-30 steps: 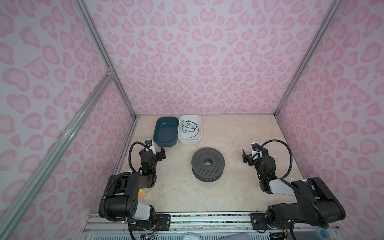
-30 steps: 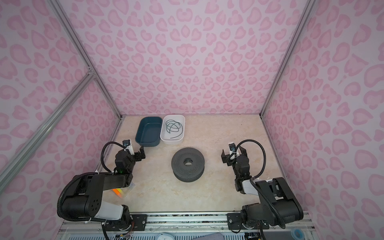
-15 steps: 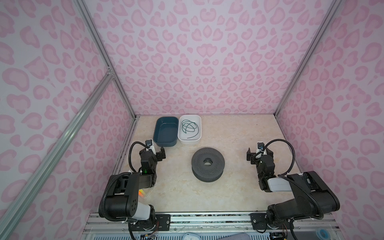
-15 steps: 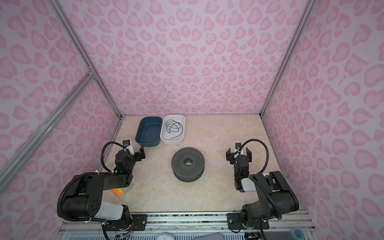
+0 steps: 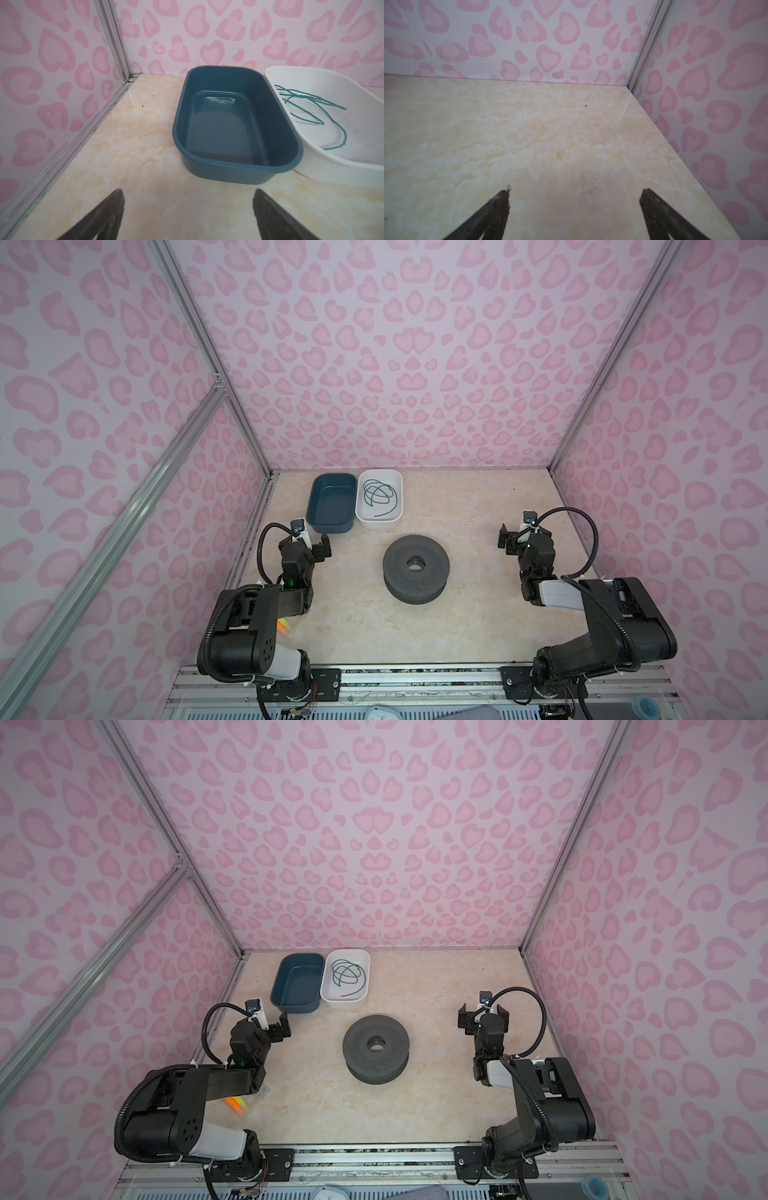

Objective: Wrap the cables

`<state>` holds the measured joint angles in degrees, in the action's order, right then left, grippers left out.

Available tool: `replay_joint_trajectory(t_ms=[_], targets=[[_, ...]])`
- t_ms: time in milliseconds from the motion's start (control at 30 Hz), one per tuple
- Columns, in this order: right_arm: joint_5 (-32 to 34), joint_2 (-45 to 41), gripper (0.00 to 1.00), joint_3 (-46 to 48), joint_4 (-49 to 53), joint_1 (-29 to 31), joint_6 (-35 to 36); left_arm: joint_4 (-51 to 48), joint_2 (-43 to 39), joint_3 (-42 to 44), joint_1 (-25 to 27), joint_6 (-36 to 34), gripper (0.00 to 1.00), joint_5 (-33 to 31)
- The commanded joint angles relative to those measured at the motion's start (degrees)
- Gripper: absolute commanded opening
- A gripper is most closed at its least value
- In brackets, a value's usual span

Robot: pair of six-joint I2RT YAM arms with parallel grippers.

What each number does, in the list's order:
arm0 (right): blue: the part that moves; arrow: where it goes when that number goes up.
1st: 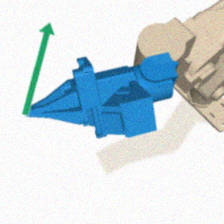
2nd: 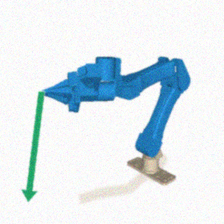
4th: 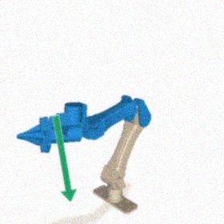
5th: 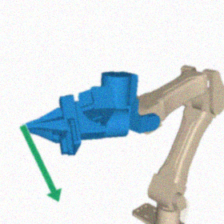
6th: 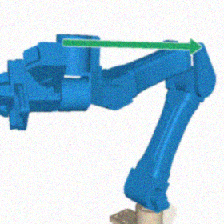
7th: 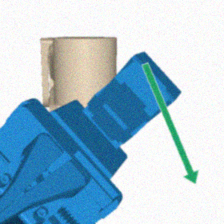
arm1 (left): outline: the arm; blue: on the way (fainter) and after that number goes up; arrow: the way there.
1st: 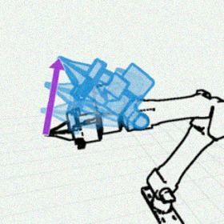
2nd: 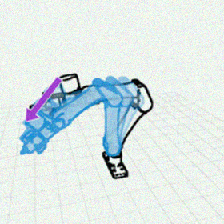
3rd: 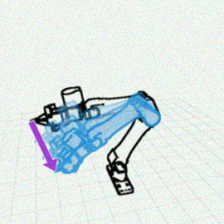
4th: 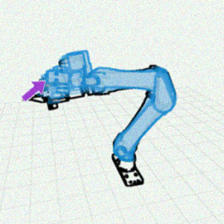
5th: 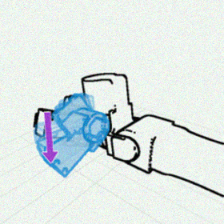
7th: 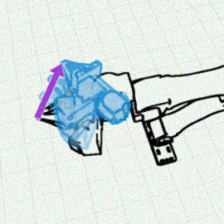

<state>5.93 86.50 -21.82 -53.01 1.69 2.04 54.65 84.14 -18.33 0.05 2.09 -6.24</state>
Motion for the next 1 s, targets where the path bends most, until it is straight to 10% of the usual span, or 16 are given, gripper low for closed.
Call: replay_joint_trajectory(t_ms=[0,967], targets=[[-3.05,1.60,1.00,1.30,-1.29,-0.54,-2.29,1.20,0.28,-0.65,-0.05,0.14,0.98,0.46],[-2.68,1.21,1.00,0.91,0.64,-0.55,-2.04,1.11,0.23,-0.57,-0.08,0.28,0.98,0.62]])
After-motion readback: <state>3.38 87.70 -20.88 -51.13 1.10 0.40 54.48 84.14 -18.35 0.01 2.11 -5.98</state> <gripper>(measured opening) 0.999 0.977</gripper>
